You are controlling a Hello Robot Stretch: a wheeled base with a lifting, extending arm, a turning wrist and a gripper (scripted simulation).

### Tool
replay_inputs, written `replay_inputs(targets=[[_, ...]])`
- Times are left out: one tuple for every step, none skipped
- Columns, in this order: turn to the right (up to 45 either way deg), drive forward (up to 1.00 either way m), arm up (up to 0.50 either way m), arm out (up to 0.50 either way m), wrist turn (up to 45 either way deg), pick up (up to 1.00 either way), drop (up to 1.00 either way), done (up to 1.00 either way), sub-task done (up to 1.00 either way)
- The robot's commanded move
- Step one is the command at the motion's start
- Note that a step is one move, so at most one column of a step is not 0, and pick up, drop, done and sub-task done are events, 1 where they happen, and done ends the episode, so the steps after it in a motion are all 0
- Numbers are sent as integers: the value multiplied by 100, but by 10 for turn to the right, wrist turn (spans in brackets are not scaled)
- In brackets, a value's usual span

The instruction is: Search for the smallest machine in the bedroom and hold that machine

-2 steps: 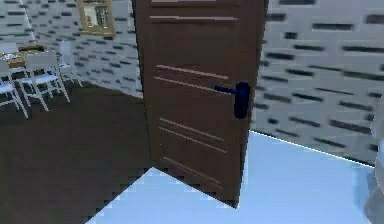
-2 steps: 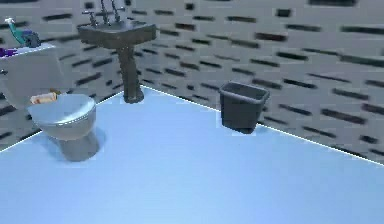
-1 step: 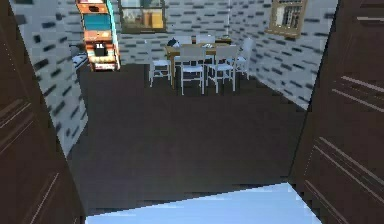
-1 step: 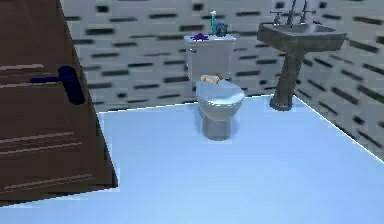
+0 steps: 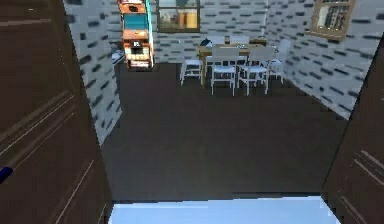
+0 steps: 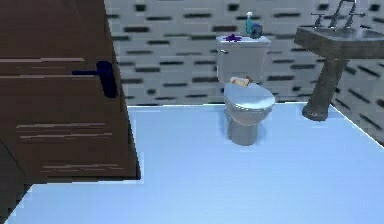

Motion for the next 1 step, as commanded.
replay_inputs(targets=[[0,100,0,0,0,0,0,0,0]])
